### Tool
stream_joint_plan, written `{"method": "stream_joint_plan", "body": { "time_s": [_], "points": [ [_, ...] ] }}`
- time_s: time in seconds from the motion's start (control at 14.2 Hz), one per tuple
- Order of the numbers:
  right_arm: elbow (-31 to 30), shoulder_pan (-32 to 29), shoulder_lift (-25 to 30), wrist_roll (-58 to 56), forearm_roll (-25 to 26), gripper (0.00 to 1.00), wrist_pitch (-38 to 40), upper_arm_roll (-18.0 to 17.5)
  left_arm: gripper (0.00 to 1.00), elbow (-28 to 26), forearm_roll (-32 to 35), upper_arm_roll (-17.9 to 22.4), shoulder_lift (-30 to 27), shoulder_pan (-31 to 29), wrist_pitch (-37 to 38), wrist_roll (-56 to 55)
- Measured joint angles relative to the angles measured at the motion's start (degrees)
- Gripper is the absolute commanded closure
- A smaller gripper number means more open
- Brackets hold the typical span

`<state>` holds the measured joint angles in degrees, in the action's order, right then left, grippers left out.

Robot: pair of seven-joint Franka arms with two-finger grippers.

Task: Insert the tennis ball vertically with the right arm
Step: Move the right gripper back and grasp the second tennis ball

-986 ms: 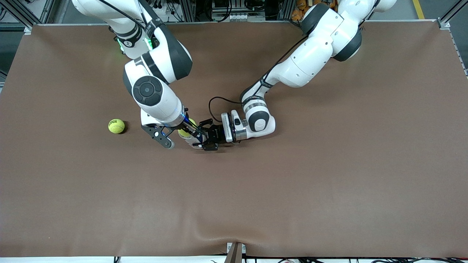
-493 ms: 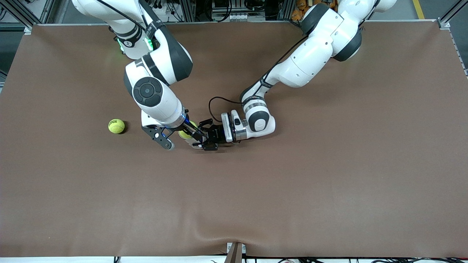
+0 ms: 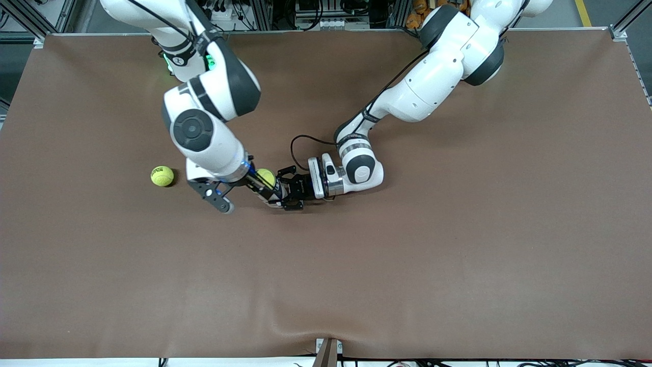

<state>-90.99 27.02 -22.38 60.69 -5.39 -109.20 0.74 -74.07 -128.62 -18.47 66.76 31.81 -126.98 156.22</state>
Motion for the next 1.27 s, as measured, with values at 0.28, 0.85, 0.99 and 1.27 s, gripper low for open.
{"method": "stream_joint_plan", "body": {
  "time_s": [0.28,0.85,0.99,1.27],
  "points": [
    [-0.4,-6.4,1.7,-12.4,0.0,0.00,5.4,0.3,0.39,0.0,0.0,0.0,0.0,0.1,0.0,0.7],
    [-15.7,-20.1,4.4,-40.2,2.7,0.00,6.4,0.7,0.38,0.1,0.0,0.2,0.0,0.2,0.0,1.4],
    [-18.5,-23.1,4.4,-44.7,4.1,0.00,3.8,0.7,0.35,0.1,0.0,0.3,0.0,0.2,0.0,1.4],
    [-25.9,-26.0,3.9,-50.2,4.9,0.00,-8.2,0.6,0.36,0.2,0.0,0.3,0.0,0.2,0.0,1.4]
  ]
}}
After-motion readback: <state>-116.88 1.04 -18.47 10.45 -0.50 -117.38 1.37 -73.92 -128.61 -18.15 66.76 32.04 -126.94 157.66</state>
